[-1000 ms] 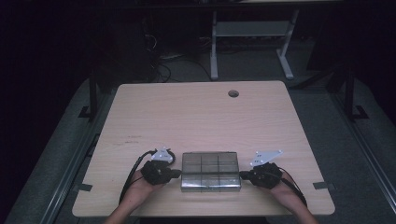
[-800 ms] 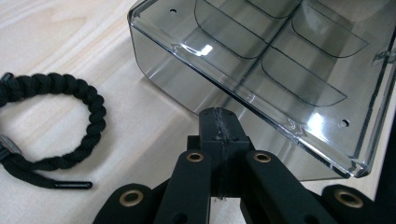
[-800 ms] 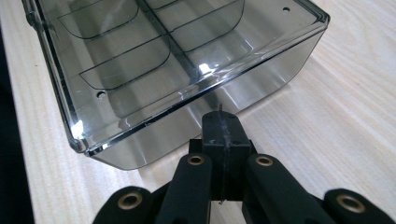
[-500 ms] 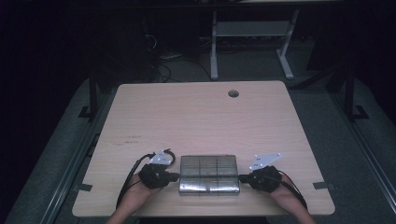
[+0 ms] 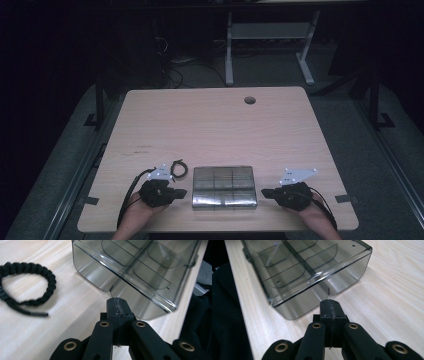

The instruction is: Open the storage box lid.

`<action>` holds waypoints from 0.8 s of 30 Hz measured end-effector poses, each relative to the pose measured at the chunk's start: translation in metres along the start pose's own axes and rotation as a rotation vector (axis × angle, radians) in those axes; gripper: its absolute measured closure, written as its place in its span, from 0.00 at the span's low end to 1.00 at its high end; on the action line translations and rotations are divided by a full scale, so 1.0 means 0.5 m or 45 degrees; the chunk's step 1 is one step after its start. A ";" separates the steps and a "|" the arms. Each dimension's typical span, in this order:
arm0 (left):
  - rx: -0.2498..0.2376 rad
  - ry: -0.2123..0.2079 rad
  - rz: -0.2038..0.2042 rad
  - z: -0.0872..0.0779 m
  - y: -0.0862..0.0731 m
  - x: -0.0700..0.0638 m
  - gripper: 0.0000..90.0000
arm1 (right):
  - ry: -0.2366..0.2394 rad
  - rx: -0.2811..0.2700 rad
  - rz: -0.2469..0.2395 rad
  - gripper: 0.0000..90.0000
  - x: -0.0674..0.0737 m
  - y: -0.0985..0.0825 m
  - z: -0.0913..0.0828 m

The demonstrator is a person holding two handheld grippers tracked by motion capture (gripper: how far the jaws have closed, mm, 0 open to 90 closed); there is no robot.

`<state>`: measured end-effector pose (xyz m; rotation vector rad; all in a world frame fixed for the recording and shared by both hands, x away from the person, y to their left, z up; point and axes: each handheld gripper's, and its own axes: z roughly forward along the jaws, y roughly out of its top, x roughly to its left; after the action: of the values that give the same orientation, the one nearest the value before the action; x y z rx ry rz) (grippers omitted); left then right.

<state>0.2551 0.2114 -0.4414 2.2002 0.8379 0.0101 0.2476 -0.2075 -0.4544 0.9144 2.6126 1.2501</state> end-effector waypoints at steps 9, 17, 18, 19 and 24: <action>-0.009 -0.029 -0.013 -0.018 -0.035 -0.030 1.00 | 0.024 -0.049 0.007 1.00 0.030 -0.034 -0.029; -0.026 -0.053 0.004 -0.012 -0.026 -0.041 1.00 | 0.069 -0.048 -0.028 1.00 0.045 -0.021 -0.023; -0.022 -0.051 0.013 -0.011 -0.025 -0.042 1.00 | 0.074 -0.043 -0.041 1.00 0.046 -0.020 -0.021; -0.023 -0.052 0.015 -0.009 -0.024 -0.043 1.00 | 0.075 -0.042 -0.044 1.00 0.049 -0.018 -0.019; -0.017 -0.057 0.031 -0.004 -0.023 -0.046 1.00 | 0.092 -0.040 -0.088 1.00 0.055 -0.012 -0.010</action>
<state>0.2302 0.2052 -0.4417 2.1896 0.7844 -0.0217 0.2206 -0.1982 -0.4511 0.7810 2.6464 1.3269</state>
